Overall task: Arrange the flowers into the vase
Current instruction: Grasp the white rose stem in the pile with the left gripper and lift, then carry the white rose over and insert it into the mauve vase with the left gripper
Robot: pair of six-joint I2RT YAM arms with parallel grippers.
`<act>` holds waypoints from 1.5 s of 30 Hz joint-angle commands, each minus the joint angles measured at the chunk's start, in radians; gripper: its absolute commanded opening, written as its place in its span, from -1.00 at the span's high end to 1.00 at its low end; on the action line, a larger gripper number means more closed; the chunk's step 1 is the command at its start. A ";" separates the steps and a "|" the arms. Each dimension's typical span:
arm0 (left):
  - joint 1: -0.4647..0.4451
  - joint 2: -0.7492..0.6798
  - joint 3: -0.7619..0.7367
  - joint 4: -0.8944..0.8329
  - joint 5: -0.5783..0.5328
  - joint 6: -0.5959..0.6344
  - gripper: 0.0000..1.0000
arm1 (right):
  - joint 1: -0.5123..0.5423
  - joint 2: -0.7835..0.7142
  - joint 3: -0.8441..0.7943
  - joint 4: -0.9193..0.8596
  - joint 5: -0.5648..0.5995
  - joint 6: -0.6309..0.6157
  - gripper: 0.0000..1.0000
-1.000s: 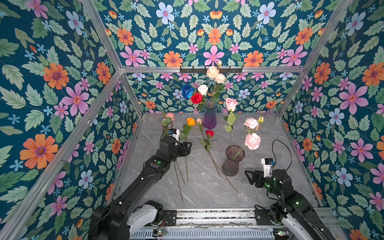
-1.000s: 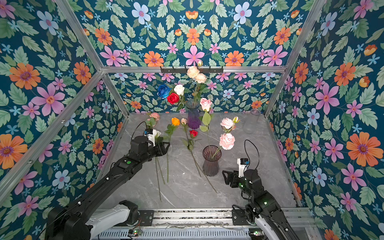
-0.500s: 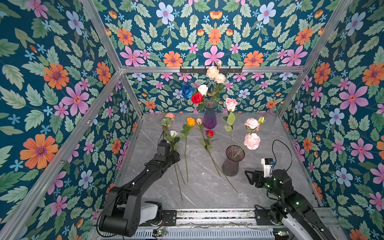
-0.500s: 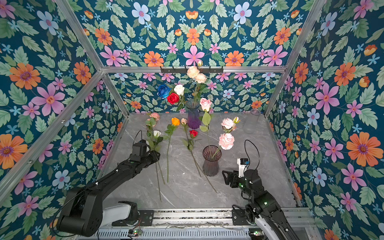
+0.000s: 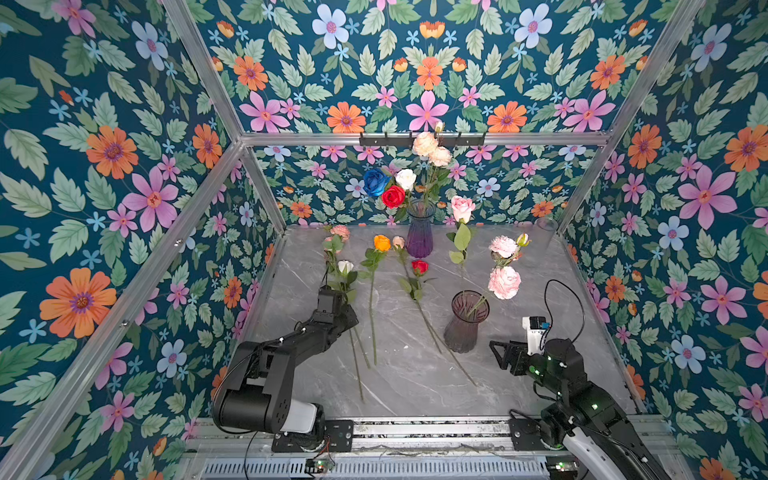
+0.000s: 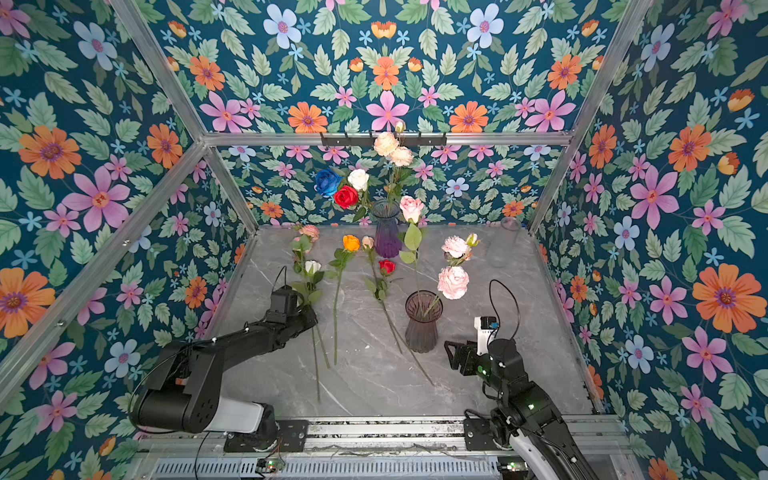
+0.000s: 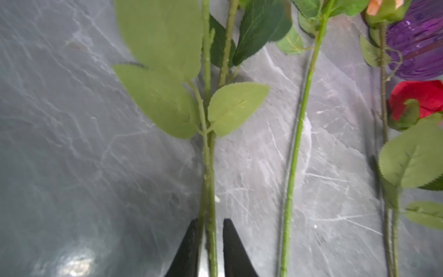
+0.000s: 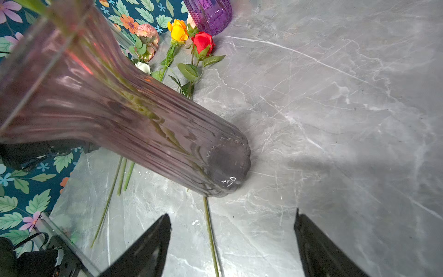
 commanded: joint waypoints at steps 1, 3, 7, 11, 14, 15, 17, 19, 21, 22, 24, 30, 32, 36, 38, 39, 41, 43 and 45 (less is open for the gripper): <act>0.006 0.020 0.007 0.026 -0.030 0.022 0.70 | 0.001 -0.002 -0.001 0.006 0.004 -0.005 -0.64; 0.007 0.029 0.007 0.026 -0.038 0.023 0.70 | 0.001 -0.005 -0.002 0.004 0.004 -0.004 -0.64; 0.009 0.031 0.009 0.025 -0.046 0.029 0.70 | 0.001 -0.011 -0.002 0.003 0.006 -0.003 -0.64; 0.016 0.045 0.012 0.028 -0.048 0.035 0.78 | 0.001 -0.011 -0.003 0.003 0.004 -0.003 -0.64; 0.018 0.049 0.011 0.037 -0.042 0.035 0.94 | 0.001 -0.011 -0.003 0.003 0.004 -0.004 -0.64; 0.019 0.048 0.012 0.037 -0.040 0.034 0.98 | 0.001 -0.011 -0.002 0.003 0.003 -0.003 -0.64; 0.019 0.036 0.013 0.036 -0.036 0.034 1.00 | 0.001 -0.011 -0.002 0.003 0.004 -0.004 -0.64; 0.019 0.017 0.015 0.030 -0.035 0.032 1.00 | 0.001 -0.011 -0.003 0.003 0.004 -0.004 -0.64; 0.019 -0.014 0.022 0.014 -0.029 0.031 1.00 | 0.001 -0.011 -0.002 0.003 0.004 -0.003 -0.64; 0.019 -0.036 0.028 0.001 -0.024 0.029 1.00 | 0.001 -0.011 -0.003 0.003 0.004 -0.004 -0.64; 0.019 -0.091 0.042 -0.027 -0.018 0.028 1.00 | 0.001 -0.011 -0.002 0.003 0.004 -0.004 -0.64; 0.018 -0.320 0.100 -0.087 0.030 0.010 1.00 | 0.000 -0.011 -0.003 0.005 0.007 -0.003 -0.64; 0.007 -0.414 0.119 -0.061 0.072 -0.006 1.00 | 0.000 -0.009 -0.003 0.005 0.007 -0.003 -0.64; -0.086 -0.577 0.165 0.095 0.041 -0.026 1.00 | 0.001 -0.009 -0.002 0.006 0.007 -0.003 -0.64; -0.165 -0.615 0.204 0.231 0.005 -0.010 1.00 | 0.001 -0.005 -0.002 0.008 0.005 -0.004 -0.64; -0.222 -0.619 0.236 0.290 -0.031 0.015 1.00 | 0.001 -0.002 -0.002 0.009 0.005 -0.004 -0.64; -0.318 -0.584 0.311 0.406 -0.056 0.077 1.00 | 0.000 0.004 -0.001 0.011 0.005 -0.004 -0.64; -0.405 -0.508 0.383 0.551 -0.038 0.134 1.00 | 0.001 0.006 -0.001 0.011 0.005 -0.004 -0.64; -0.474 -0.412 0.440 0.691 0.000 0.200 1.00 | 0.001 0.005 -0.002 0.009 0.004 -0.004 -0.64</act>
